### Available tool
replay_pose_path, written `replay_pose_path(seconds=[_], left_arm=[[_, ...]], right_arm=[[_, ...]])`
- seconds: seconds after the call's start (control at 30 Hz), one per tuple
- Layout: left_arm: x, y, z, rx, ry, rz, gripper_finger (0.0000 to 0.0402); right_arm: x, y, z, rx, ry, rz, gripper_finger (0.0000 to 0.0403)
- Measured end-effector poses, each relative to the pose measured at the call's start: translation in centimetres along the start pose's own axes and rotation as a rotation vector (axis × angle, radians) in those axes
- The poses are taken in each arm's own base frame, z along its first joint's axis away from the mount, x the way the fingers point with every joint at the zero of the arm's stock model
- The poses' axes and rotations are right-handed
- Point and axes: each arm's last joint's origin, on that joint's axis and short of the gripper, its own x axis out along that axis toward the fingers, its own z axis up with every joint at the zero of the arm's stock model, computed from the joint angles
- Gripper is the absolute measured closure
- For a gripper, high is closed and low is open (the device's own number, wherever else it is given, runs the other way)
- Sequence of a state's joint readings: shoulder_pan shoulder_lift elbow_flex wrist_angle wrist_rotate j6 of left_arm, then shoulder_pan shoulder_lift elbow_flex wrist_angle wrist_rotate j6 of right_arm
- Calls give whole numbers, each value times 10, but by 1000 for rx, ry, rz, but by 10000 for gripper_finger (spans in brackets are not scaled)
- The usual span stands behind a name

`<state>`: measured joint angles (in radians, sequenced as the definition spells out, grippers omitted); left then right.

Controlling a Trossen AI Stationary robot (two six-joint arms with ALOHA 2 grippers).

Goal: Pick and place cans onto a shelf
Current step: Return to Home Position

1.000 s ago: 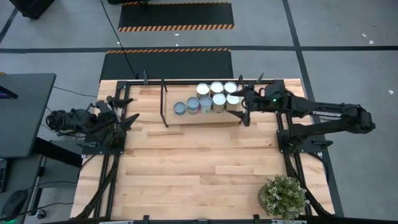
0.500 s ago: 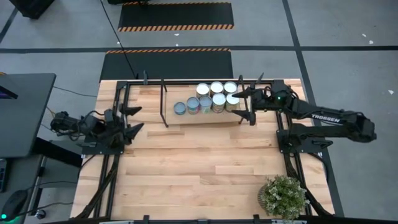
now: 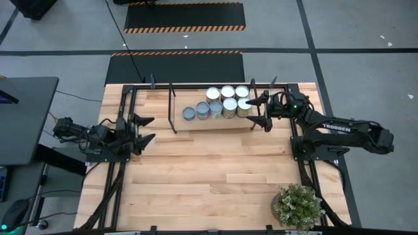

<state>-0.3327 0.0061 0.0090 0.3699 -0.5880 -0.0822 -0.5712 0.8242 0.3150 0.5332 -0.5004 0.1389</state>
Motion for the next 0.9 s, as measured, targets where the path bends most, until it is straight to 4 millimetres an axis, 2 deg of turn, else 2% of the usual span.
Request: replay_pose_path(seconds=[0.27, 0.47, 0.57, 0.73, 0.9], left_arm=[[0, -1, -2, 107, 20, -51, 5], [0, -4, -4, 198, 30, -141, 5], [0, -4, -4, 220, 30, -142, 5], [0, -4, -5, 238, 35, -143, 5], [0, -4, -5, 152, 40, -140, 5]], right_arm=[[-15, -4, -28, 57, -58, -12, 30], [-29, 1, -44, 78, -156, 9, 30], [-36, 5, -47, 99, -228, 36, 30], [-35, 7, -46, 132, -225, 76, 30], [-35, 6, -45, 162, -249, 18, 30]])
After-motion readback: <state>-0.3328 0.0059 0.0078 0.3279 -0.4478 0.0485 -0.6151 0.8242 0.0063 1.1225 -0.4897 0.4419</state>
